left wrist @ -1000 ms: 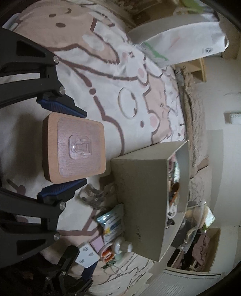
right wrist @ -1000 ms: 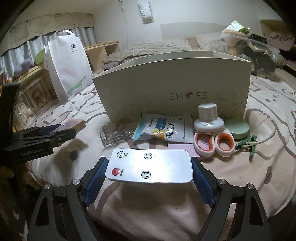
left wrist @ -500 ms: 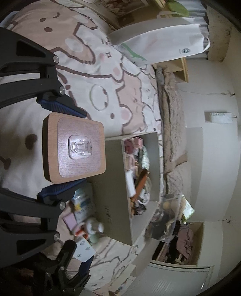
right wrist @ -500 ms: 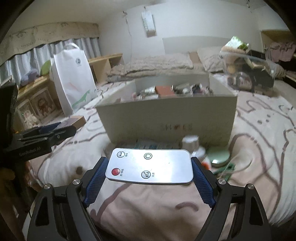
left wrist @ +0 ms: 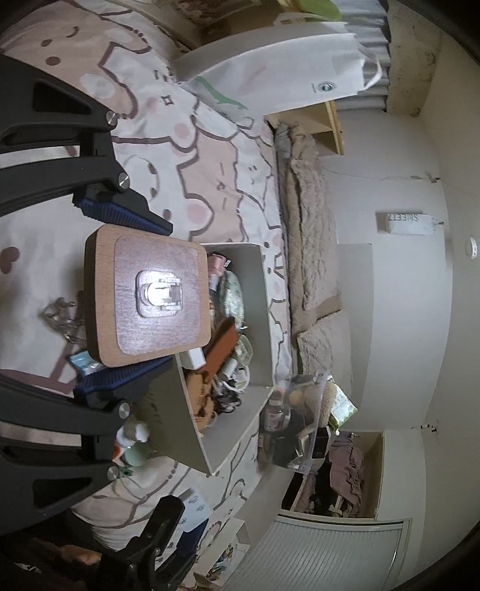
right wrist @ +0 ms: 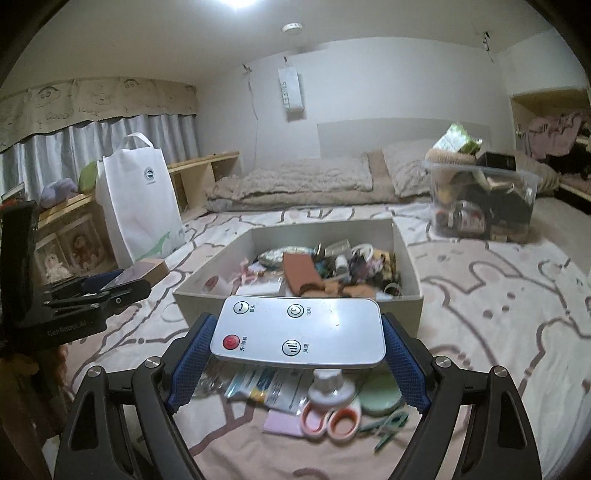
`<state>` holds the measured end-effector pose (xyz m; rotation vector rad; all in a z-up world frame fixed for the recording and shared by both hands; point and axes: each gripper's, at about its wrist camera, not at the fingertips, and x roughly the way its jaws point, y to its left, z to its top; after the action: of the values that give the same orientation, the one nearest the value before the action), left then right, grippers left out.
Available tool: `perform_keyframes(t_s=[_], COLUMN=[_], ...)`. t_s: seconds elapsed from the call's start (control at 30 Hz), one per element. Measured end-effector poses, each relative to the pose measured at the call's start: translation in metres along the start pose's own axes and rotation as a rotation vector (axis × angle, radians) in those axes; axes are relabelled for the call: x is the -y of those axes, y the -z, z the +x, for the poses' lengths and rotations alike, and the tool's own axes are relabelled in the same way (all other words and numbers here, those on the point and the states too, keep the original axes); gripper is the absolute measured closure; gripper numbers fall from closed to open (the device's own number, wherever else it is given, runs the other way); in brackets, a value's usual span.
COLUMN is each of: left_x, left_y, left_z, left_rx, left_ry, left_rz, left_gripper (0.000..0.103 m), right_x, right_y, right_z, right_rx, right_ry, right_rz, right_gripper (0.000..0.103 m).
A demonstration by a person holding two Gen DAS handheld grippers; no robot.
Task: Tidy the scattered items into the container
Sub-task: 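Lift the wooden square and white remote and carry both over the box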
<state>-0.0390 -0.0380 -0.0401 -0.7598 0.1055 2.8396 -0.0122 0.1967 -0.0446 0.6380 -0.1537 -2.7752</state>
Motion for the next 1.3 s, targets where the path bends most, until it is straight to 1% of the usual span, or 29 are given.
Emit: perform_keyframes(t_s=[0.33,0.63,0.83,1.0,1.17,1.3], left_x=[0.013,0.018,0.018,0.016,0.014,0.012], left_y=[-0.034,-0.071,-0.091,-0.101,-0.104,-0.100], left_z=[0.012,0.021,0.025,0.036,0.053,0.071], left_rx=[0.061,0.127,0.165,0.172,0.161,0.130], left_ry=[0.029,0.071,0.083,0.083,0.091,0.094], left_rz=[0.020,0.009,0.002,-0.008,-0.018,-0.032], left_gripper=[0.039,0.039,0.039,0.039,0.039,0.039], right_x=[0.017,0.032,0.036,0.041,0.045,0.049], right_y=[-0.035,-0.076,-0.094,-0.102,-0.099,-0.090], right_z=[0.011,0.020,0.029,0.045,0.066,0.084], right_rx=[0.058,0.138,0.163,0.155,0.106,0.051], right_ry=[-0.002,-0.020,-0.012,-0.023,-0.037,-0.034], right_rz=[0.000,0.022,0.026,0.041,0.050,0.052], right_gripper=[0.015,0.015,0.015,0.015,0.015,0.015])
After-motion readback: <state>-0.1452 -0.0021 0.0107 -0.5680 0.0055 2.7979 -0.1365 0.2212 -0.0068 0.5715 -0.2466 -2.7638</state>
